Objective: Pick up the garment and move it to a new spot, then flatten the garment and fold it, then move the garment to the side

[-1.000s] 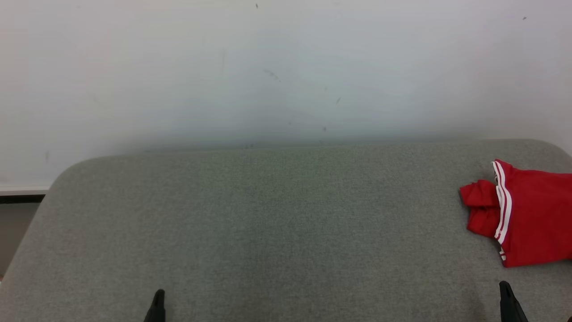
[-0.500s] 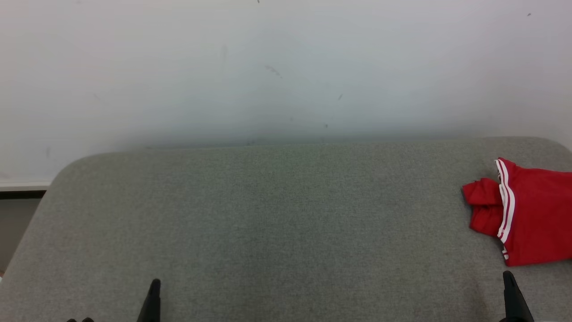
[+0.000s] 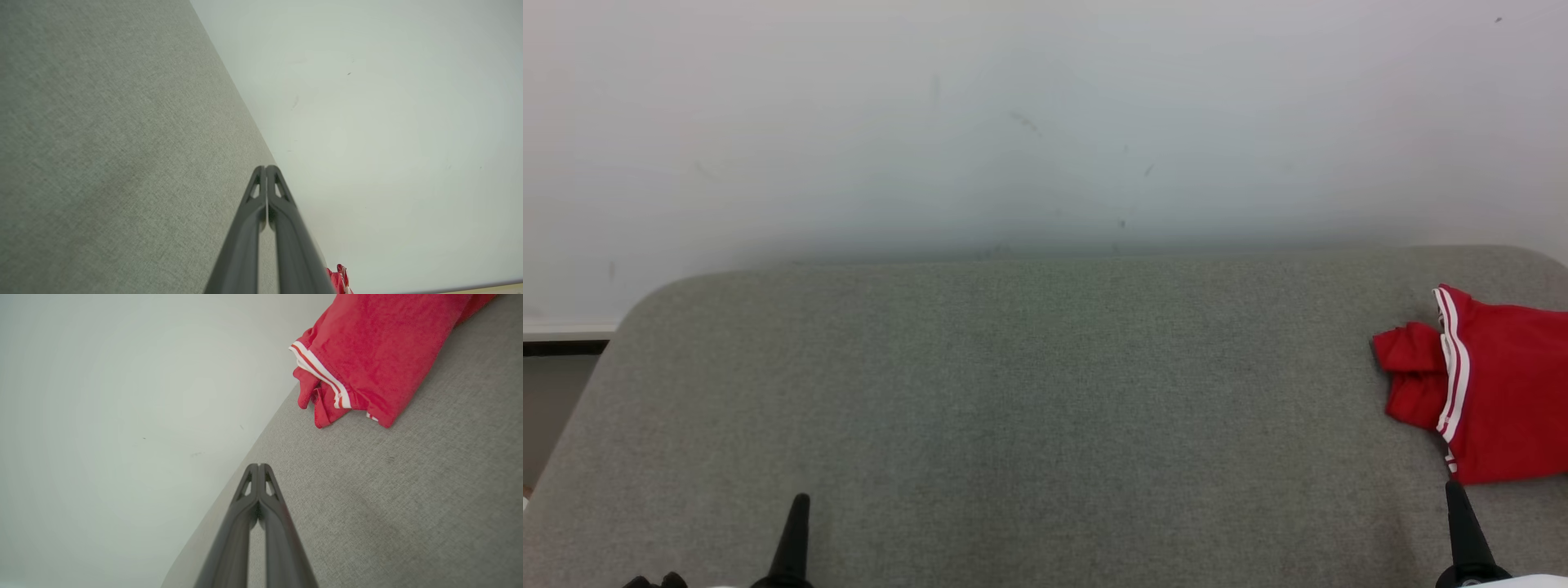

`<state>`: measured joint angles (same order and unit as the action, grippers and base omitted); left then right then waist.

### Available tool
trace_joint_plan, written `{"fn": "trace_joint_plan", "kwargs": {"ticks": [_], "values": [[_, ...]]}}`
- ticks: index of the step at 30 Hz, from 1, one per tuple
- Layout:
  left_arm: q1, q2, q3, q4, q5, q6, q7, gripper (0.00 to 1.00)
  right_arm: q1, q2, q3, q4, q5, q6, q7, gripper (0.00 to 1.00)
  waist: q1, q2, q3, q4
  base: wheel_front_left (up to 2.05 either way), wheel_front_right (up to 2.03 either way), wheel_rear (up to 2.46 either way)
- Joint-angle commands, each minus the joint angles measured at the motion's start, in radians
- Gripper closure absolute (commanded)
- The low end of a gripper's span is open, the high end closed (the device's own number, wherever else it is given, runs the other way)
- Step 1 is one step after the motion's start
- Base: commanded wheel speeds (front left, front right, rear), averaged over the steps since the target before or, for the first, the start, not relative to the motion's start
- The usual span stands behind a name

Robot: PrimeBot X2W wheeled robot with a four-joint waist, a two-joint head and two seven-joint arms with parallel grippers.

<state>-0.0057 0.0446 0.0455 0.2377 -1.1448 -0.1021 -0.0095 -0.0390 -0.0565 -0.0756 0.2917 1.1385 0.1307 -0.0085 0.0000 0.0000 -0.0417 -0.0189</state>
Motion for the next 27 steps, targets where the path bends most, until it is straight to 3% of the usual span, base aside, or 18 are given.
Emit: {"fn": "trace_joint_plan", "kwargs": {"ticks": [1,27], "values": [[-0.027,0.006,0.007,-0.006,-0.026,-0.005,0.007,1.00,-0.020,-0.001,-0.007,-0.014,0.031,0.000,0.008,1.00,0.0000,0.0000,0.001,0.000,0.00,0.00,0.00],[-0.069,0.007,0.040,0.001,-0.255,-0.020,0.069,1.00,-0.049,0.003,-0.024,-0.033,0.261,0.000,0.069,1.00,0.0000,0.0000,0.021,0.009,0.00,0.00,0.00]]}}
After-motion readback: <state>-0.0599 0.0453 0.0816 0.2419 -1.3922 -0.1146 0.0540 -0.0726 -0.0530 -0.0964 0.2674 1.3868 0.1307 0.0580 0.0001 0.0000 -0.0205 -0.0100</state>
